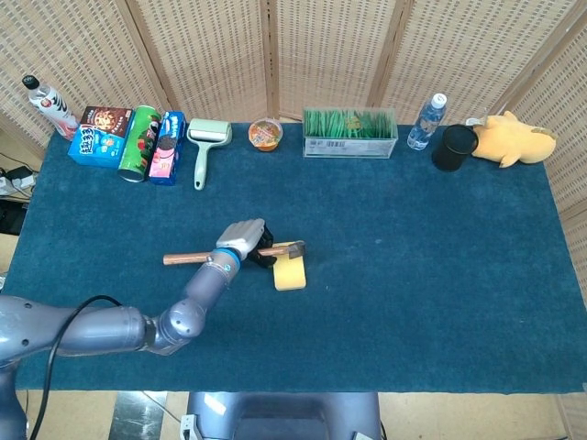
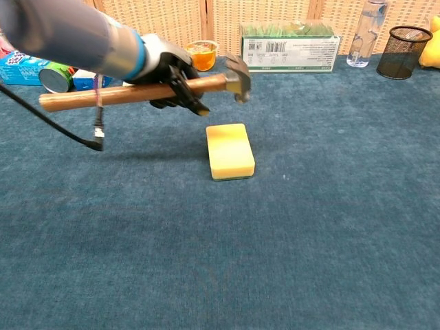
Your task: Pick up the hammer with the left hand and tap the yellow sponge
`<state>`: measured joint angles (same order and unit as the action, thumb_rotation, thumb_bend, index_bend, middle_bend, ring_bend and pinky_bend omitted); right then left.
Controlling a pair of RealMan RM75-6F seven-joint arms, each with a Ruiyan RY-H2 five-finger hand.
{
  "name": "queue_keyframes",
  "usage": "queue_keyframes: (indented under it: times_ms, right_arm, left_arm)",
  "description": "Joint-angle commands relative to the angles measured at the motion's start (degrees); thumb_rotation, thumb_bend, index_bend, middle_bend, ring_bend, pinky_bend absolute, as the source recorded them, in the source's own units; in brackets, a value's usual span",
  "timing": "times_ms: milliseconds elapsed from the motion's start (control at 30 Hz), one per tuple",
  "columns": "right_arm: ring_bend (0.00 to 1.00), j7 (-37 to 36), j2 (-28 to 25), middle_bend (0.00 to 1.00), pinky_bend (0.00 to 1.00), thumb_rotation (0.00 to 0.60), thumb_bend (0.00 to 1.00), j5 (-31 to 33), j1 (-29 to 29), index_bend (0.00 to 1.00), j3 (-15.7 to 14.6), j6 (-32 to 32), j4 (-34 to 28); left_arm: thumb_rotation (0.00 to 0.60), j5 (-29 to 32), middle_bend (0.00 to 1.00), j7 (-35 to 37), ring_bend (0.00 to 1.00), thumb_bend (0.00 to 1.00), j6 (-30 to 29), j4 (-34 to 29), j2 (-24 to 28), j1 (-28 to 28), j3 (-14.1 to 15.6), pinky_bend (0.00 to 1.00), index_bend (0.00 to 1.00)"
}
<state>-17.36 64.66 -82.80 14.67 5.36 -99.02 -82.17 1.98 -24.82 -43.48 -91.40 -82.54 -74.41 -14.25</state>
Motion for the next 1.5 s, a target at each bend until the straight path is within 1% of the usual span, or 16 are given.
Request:
queue_keyframes:
  times_ms: [33, 100, 233, 367, 533, 633, 700, 767, 867, 967, 1100, 1200, 1267, 1367, 1433, 1500]
  right_arm:
    - [0.47, 0.51, -0.03, 0.49, 0.35, 0.600, 0.10, -0.42, -0.30, 0.45, -0.11, 0.21, -0.37]
    - [0.47, 1.23, -0.04, 0.49, 0.35, 0.600, 0.10, -0.85, -0.64, 0.45, -0.18, 0.38, -0.88]
    - [0.47, 2.32, -0.16, 0.49, 0.35, 0.600, 0.10, -1.31, -0.96, 0.45, -0.28, 0.45, -1.70]
    - [0.47, 3.42, -0.20, 0.49, 0.35, 0.600, 0.10, -1.62, -1.29, 0.45, -0.41, 0.68, -2.49]
    - [0.47, 4.44, -0.09, 0.49, 0.35, 0.600, 0.10, -1.89, -1.72, 0.45, -0.55, 1.12, -3.18]
    - [0.47, 5.03, 0.01, 0.49, 0.35, 0.600, 0.10, -1.96, -1.98, 0.45, -0.58, 1.36, -3.53]
    - [0.47, 5.58, 0.04, 0.49, 0.35, 0.600, 0.10, -2.09, -2.22, 0.45, -0.63, 1.55, -3.86]
    - [0.47, 6.09, 0.10, 0.49, 0.35, 0.600, 0.10, -2.26, -2.53, 0.45, -0.69, 1.87, -4.11]
    - [0.47, 6.36, 0.08, 0.49, 0.35, 0.600, 0.10, -2.08, -2.63, 0.45, -0.73, 2.05, -4.30]
    - [0.47, 6.41, 0.09, 0.49, 0.35, 0.600, 0.10, -1.93, -2.67, 0.45, -0.74, 2.10, -4.29]
    - [0.47, 6.34, 0.12, 0.49, 0.35, 0.600, 0.10, -1.64, -2.69, 0.45, -0.77, 2.24, -4.21]
    - [0.47, 6.21, 0.12, 0.49, 0.35, 0.600, 0.10, -1.38, -2.66, 0.45, -0.75, 2.31, -4.09]
    - [0.47, 6.15, 0.11, 0.49, 0.35, 0.600, 0.10, -1.23, -2.65, 0.45, -0.72, 2.32, -4.00]
    - [0.47, 5.98, 0.13, 0.49, 0.35, 0.600, 0.10, -1.04, -2.70, 0.45, -0.72, 2.49, -3.87]
    - [0.47, 5.87, 0.17, 0.49, 0.35, 0.600, 0.10, -0.98, -2.75, 0.45, -0.71, 2.60, -3.78]
    - [0.47, 5.79, 0.21, 0.49, 0.35, 0.600, 0.10, -0.98, -2.74, 0.45, -0.76, 2.59, -3.72]
  left_arm:
    - [0.600, -4.49, 0.89, 4.15, 0.88, 0.40, 3.12, -2.77, 3.62, 4.21, -1.03, 0.85, 0.87]
    - [0.600, -7.40, 0.89, 7.27, 0.88, 0.39, 6.24, -3.19, 5.57, 7.34, -0.98, 0.85, 0.87]
    - [0.600, -13.30, 0.89, 12.88, 0.88, 0.39, 12.31, -2.19, 7.77, 12.49, -1.53, 0.85, 0.87]
    - [0.600, -21.80, 0.89, 18.60, 0.88, 0.39, 16.34, -0.36, 8.05, 18.12, -3.64, 0.84, 0.87]
    - [0.600, -32.20, 0.89, 24.44, 0.88, 0.39, 16.76, 1.15, 7.03, 24.31, -6.96, 0.83, 0.87]
    - [0.600, -39.82, 0.89, 27.12, 0.88, 0.39, 14.04, 1.78, 5.84, 27.88, -8.54, 0.82, 0.87]
    - [0.600, -47.17, 0.89, 30.33, 0.88, 0.39, 10.43, 2.58, 4.23, 31.16, -9.43, 0.81, 0.87]
    - [0.600, -53.04, 0.89, 32.52, 0.88, 0.38, 6.99, 4.47, 2.85, 33.52, -9.00, 0.80, 0.87]
    - [0.600, -60.73, 0.89, 35.69, 0.88, 0.38, 4.44, 8.52, 1.03, 34.88, -7.64, 0.79, 0.87]
    - [0.600, -65.33, 0.89, 36.92, 0.87, 0.38, 2.87, 12.50, -0.44, 34.76, -6.13, 0.78, 0.87]
    - [0.600, -68.49, 0.89, 38.10, 0.85, 0.38, 1.35, 16.49, -2.41, 34.27, -4.61, 0.76, 0.87]
    - [0.600, -71.12, 0.89, 37.47, 0.82, 0.38, 0.03, 19.75, -3.78, 33.80, -2.90, 0.74, 0.87]
    - [0.600, -72.38, 0.86, 36.80, 0.76, 0.37, -0.80, 21.24, -4.43, 33.59, -2.04, 0.71, 0.87]
    - [0.600, -74.65, 0.77, 35.78, 0.66, 0.36, -2.44, 23.53, -5.62, 33.25, -0.52, 0.64, 0.85]
    - [0.600, -75.15, 0.71, 36.00, 0.58, 0.35, -2.95, 23.99, -5.99, 33.21, -0.21, 0.60, 0.79]
    - [0.600, -75.80, 0.62, 36.29, 0.48, 0.33, -3.29, 24.62, -6.33, 33.07, 0.39, 0.54, 0.70]
